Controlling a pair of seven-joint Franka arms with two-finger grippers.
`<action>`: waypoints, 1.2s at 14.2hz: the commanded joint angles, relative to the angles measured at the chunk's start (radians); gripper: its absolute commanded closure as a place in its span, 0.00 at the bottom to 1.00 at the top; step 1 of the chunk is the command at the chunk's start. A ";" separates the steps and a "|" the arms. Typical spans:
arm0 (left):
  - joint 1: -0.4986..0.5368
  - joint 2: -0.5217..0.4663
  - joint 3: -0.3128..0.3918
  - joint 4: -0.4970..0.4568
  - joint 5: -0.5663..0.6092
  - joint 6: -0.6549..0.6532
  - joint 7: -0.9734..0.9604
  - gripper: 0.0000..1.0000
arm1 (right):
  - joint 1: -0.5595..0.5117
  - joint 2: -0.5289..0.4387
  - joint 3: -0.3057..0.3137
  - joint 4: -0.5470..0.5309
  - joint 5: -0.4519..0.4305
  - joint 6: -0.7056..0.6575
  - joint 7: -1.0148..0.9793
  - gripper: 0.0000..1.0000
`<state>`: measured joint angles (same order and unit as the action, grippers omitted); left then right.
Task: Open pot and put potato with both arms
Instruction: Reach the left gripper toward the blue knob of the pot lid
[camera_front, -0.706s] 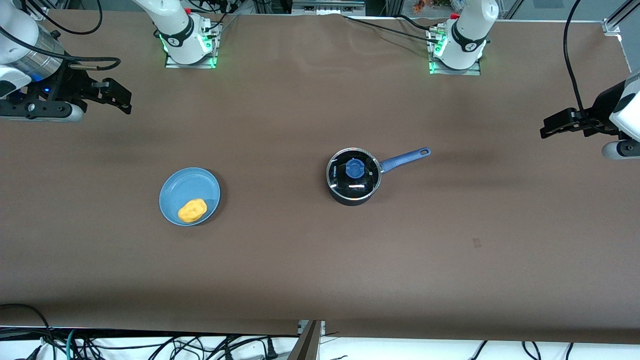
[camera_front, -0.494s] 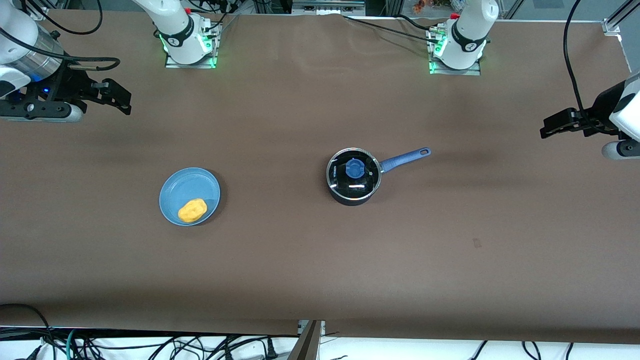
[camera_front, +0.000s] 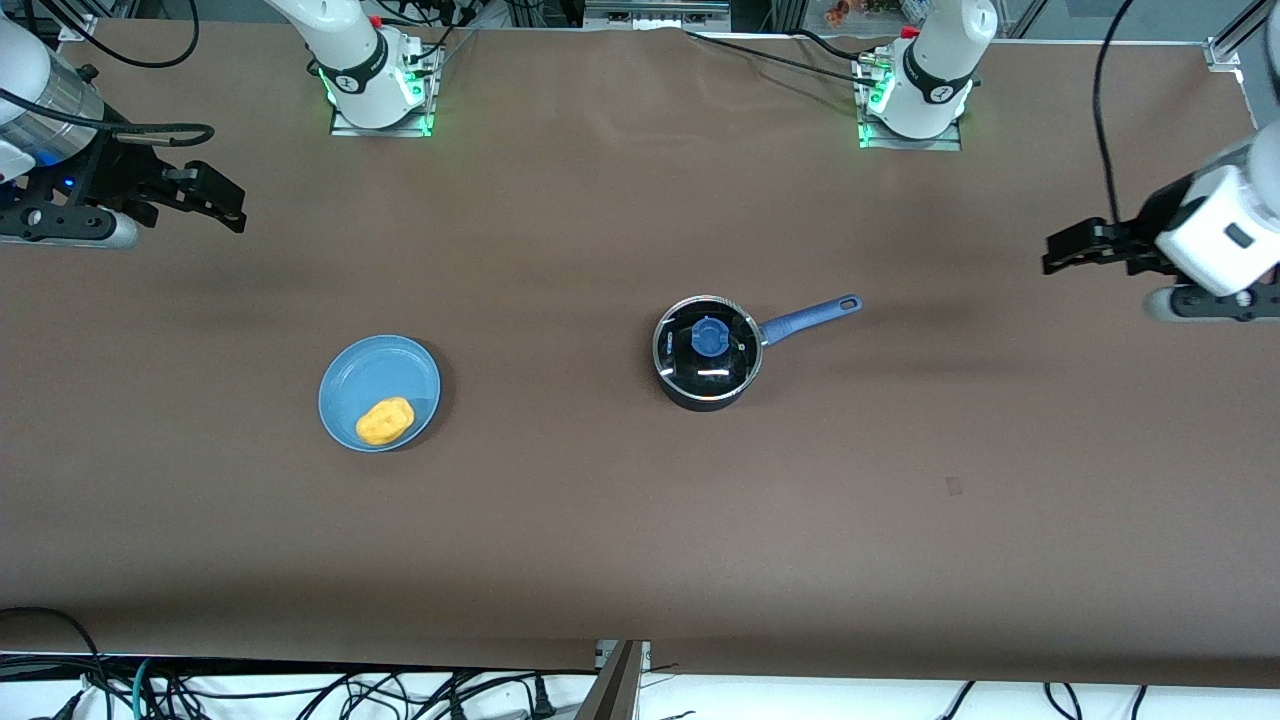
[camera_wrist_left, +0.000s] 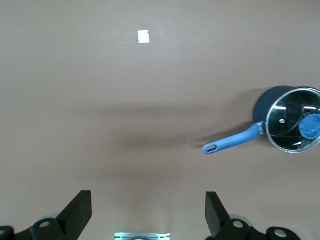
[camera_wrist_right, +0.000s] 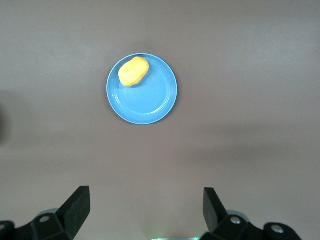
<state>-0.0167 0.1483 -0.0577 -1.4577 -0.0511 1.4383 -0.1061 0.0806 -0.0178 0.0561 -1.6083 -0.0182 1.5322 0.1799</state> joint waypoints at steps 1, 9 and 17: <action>-0.055 0.000 0.003 -0.055 -0.059 0.083 -0.081 0.00 | -0.001 0.006 0.005 0.024 0.015 -0.018 -0.014 0.00; -0.241 0.184 -0.079 -0.136 -0.078 0.462 -0.515 0.00 | -0.004 0.007 -0.030 0.019 0.015 -0.029 -0.017 0.00; -0.400 0.347 -0.079 -0.135 0.025 0.603 -0.614 0.00 | -0.002 0.010 -0.024 0.022 0.018 -0.018 -0.016 0.00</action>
<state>-0.3662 0.4644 -0.1474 -1.6018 -0.0817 2.0179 -0.6535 0.0807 -0.0167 0.0309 -1.6082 -0.0161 1.5217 0.1792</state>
